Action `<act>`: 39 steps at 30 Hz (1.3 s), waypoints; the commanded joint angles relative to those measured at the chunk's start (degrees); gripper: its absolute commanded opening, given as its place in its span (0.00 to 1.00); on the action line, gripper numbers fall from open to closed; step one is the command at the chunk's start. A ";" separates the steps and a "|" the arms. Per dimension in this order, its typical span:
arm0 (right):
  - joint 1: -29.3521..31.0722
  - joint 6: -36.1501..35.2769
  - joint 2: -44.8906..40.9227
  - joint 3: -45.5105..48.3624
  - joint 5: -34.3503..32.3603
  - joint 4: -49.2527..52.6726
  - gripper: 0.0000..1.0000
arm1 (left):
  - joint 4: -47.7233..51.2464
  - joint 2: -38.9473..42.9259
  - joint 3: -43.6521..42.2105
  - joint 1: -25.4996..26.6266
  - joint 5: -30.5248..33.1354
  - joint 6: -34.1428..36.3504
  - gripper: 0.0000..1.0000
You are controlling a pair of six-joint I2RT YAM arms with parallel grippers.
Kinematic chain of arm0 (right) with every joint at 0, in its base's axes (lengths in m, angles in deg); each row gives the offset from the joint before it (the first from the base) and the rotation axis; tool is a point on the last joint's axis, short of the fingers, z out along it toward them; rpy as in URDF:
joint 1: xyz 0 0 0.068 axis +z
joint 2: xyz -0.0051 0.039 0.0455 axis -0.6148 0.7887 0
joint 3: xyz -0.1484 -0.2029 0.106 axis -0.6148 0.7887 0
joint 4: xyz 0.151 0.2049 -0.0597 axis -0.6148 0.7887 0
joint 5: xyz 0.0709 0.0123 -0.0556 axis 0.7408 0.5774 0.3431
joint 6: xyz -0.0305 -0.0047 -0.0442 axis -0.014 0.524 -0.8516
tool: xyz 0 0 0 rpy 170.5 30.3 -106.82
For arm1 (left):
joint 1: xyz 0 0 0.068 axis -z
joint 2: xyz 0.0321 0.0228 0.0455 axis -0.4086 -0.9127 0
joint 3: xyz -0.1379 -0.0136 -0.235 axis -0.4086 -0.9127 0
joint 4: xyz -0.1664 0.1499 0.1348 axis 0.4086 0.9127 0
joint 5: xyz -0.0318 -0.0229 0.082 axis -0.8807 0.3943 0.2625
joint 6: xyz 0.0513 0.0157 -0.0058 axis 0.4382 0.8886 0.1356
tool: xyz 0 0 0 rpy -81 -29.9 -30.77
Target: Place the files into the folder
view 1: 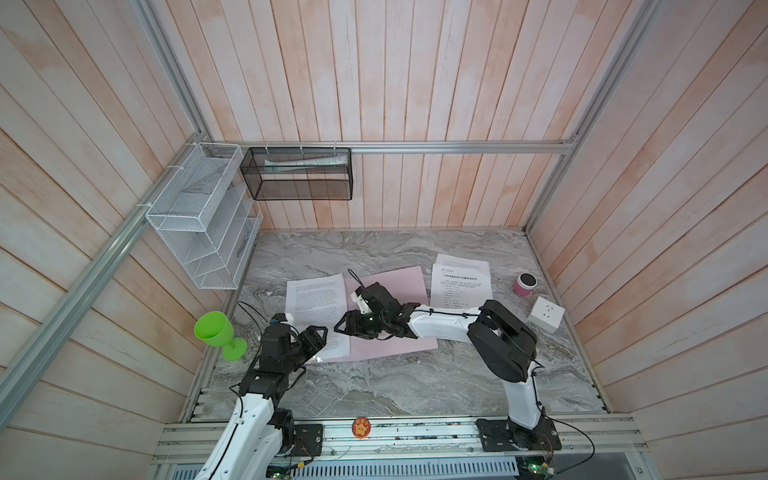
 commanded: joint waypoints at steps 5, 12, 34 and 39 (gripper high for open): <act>-0.27 -3.75 0.97 1.51 -1.72 8.65 0.37 | -2.88 -1.14 0.76 -0.33 -1.11 2.08 0.76; 0.03 -2.73 2.56 2.20 -0.50 8.10 0.30 | -2.56 -1.08 1.01 -0.32 -1.36 3.40 0.76; 1.75 -2.00 8.50 -0.81 6.93 5.97 0.27 | -1.69 2.36 -3.07 -0.33 -2.25 2.65 0.76; 1.87 -1.32 5.93 1.46 5.23 4.59 0.27 | -1.30 3.70 -3.41 -0.23 -2.89 2.52 0.76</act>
